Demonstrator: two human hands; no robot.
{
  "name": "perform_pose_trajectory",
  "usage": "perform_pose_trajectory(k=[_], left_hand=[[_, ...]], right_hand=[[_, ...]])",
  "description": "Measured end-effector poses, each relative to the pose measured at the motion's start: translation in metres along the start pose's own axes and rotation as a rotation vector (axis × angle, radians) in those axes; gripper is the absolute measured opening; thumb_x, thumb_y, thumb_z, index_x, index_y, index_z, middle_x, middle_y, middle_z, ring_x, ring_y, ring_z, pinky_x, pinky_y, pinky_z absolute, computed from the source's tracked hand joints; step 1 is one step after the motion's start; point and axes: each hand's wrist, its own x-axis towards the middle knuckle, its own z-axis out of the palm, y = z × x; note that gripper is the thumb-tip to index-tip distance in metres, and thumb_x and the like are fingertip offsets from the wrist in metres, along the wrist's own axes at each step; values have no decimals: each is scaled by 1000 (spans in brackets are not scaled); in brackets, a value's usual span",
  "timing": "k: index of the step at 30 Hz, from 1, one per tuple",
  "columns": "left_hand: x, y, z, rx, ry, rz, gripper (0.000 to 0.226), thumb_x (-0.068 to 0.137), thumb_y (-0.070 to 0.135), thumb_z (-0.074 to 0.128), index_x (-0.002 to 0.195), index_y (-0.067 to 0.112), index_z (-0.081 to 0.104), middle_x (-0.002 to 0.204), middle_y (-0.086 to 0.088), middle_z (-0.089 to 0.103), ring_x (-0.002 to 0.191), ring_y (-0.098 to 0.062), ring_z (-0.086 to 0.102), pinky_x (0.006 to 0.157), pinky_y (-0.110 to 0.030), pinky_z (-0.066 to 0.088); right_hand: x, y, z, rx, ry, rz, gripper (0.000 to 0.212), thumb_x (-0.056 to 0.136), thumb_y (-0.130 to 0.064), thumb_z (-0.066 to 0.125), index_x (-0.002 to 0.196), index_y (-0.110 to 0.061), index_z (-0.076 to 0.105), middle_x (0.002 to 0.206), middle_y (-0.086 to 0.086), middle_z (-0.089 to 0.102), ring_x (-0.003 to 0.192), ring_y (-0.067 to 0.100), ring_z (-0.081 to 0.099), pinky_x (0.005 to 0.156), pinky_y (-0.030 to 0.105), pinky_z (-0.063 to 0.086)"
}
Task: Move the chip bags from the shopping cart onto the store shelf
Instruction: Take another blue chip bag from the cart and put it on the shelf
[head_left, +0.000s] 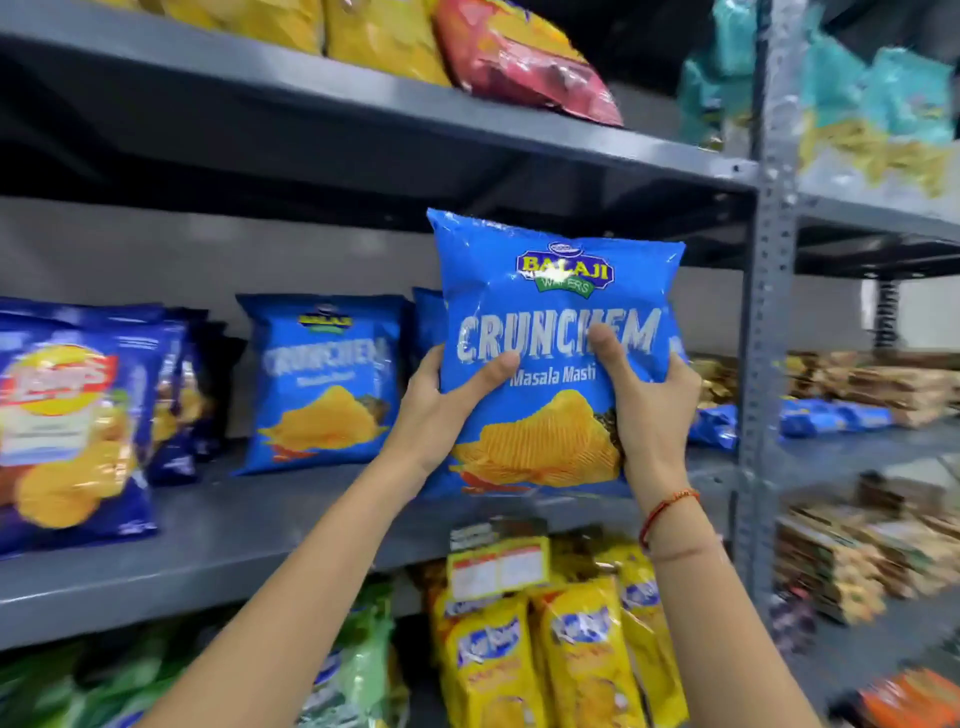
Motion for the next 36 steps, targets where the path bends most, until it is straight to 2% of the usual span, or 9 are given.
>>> perform_pose_trajectory(k=[2, 8, 12, 14, 19, 24, 29, 33, 36], left_hand=[[1, 8, -28, 1, 71, 0, 35, 72, 39, 72, 103, 30, 60, 101, 9, 72, 83, -4, 71, 67, -17, 57], [3, 12, -101, 24, 247, -29, 44, 68, 38, 75, 107, 22, 62, 105, -2, 74, 86, -16, 73, 68, -26, 58], [7, 2, -133, 32, 314, -102, 48, 72, 33, 73, 115, 15, 61, 103, -6, 74, 85, -21, 73, 65, -28, 59], [10, -4, -143, 26, 354, -133, 47, 77, 30, 72, 118, 12, 59, 105, -8, 73, 86, -22, 73, 67, -29, 60], [15, -21, -158, 41, 378, -200, 68, 61, 42, 77, 119, 11, 59, 107, -11, 73, 92, -27, 72, 77, -37, 59], [19, -39, -165, 43, 383, -265, 57, 69, 39, 77, 118, 13, 61, 106, -10, 74, 92, -26, 72, 77, -36, 59], [24, -44, -166, 79, 396, -323, 40, 78, 40, 72, 110, 19, 62, 102, -6, 74, 86, -20, 72, 61, -26, 58], [22, -40, -166, 341, 482, -263, 77, 66, 58, 74, 127, 16, 51, 117, 2, 64, 100, -16, 65, 87, -33, 54], [11, -21, -167, 609, 579, -93, 73, 80, 42, 70, 140, 17, 37, 136, -4, 47, 119, -19, 49, 100, -35, 43]], right_hand=[[-3, 5, 32, 32, -65, 17, 24, 66, -39, 84, 83, -25, 74, 86, -5, 78, 85, 17, 75, 71, 34, 60], [-15, 33, 114, 32, -170, 75, 44, 65, -50, 82, 90, -15, 73, 92, 3, 75, 90, 21, 71, 76, 39, 58], [-24, 49, 146, 9, -209, 132, 26, 70, -41, 82, 78, -21, 68, 81, -4, 70, 82, 9, 64, 63, 8, 48], [-26, 58, 157, 19, -230, 149, 27, 70, -38, 82, 86, -18, 72, 82, -5, 72, 73, -5, 66, 58, 5, 47], [-29, 84, 173, -57, -243, 220, 36, 68, -49, 81, 90, -21, 73, 92, -3, 75, 92, 17, 69, 84, 36, 54], [-34, 104, 175, -173, -234, 238, 48, 67, -62, 74, 90, -21, 70, 90, -2, 74, 92, 22, 67, 84, 36, 52], [-36, 108, 178, -314, -238, 243, 57, 70, -69, 66, 95, -19, 62, 91, 1, 72, 91, 28, 67, 85, 44, 54], [-38, 102, 176, -404, -207, 187, 74, 77, -63, 64, 131, -16, 45, 120, 10, 66, 111, 35, 60, 92, 46, 47], [-46, 90, 177, -470, -111, -60, 75, 85, -48, 65, 142, -8, 37, 136, 17, 51, 125, 36, 48, 97, 49, 44]])
